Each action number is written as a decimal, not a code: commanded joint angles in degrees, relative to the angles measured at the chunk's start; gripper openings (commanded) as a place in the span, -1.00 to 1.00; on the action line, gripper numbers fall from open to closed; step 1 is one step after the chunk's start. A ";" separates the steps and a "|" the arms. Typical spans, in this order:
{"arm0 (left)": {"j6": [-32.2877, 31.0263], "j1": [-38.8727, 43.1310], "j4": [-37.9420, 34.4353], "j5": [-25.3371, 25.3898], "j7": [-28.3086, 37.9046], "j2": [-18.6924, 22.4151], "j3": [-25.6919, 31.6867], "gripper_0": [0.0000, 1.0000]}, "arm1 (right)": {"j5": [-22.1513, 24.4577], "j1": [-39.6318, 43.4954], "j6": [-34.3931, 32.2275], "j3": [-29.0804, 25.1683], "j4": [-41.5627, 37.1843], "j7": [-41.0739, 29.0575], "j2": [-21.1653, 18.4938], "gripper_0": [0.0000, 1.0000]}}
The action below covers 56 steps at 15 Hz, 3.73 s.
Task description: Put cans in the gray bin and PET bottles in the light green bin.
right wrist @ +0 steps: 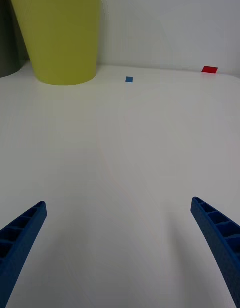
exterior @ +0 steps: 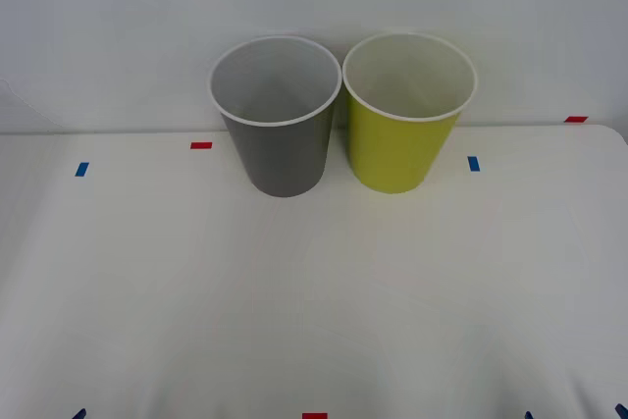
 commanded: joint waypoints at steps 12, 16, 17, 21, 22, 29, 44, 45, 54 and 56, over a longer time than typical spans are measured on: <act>0.00 0.00 0.00 0.00 0.00 0.00 0.00 1.00 | -0.01 -0.01 0.01 0.00 0.01 0.00 0.00 1.00; 0.00 0.00 0.00 0.00 0.00 0.00 0.00 1.00 | -0.01 -0.01 0.01 0.00 0.01 0.00 0.00 1.00; 0.00 0.00 0.00 0.00 0.00 0.00 0.00 1.00 | -0.01 -0.01 0.01 0.00 0.01 0.00 0.00 1.00; 0.00 0.00 0.00 0.00 0.00 0.00 0.00 1.00 | -0.01 -0.01 0.01 0.00 0.01 0.00 0.00 1.00; 0.00 0.00 0.00 0.00 0.00 0.00 0.00 1.00 | -0.01 -0.01 0.01 0.00 0.01 0.00 0.00 1.00; 0.00 0.00 0.00 0.00 0.00 0.00 0.00 1.00 | -0.01 -0.01 0.01 0.00 0.01 0.00 0.00 1.00; 0.00 0.00 0.00 0.00 0.00 0.00 0.00 1.00 | -0.01 -0.01 0.01 0.00 0.01 0.00 0.00 1.00; 0.00 0.00 0.00 0.00 0.00 0.00 0.00 1.00 | -0.01 -0.01 0.01 0.00 0.01 0.00 0.00 1.00; 0.00 0.00 0.00 0.00 0.00 0.00 0.00 1.00 | -0.01 -0.01 0.01 0.00 0.01 0.00 0.00 1.00; 0.00 0.00 0.00 0.00 0.00 0.00 0.00 1.00 | -0.01 -0.01 0.01 0.00 0.01 0.00 0.00 1.00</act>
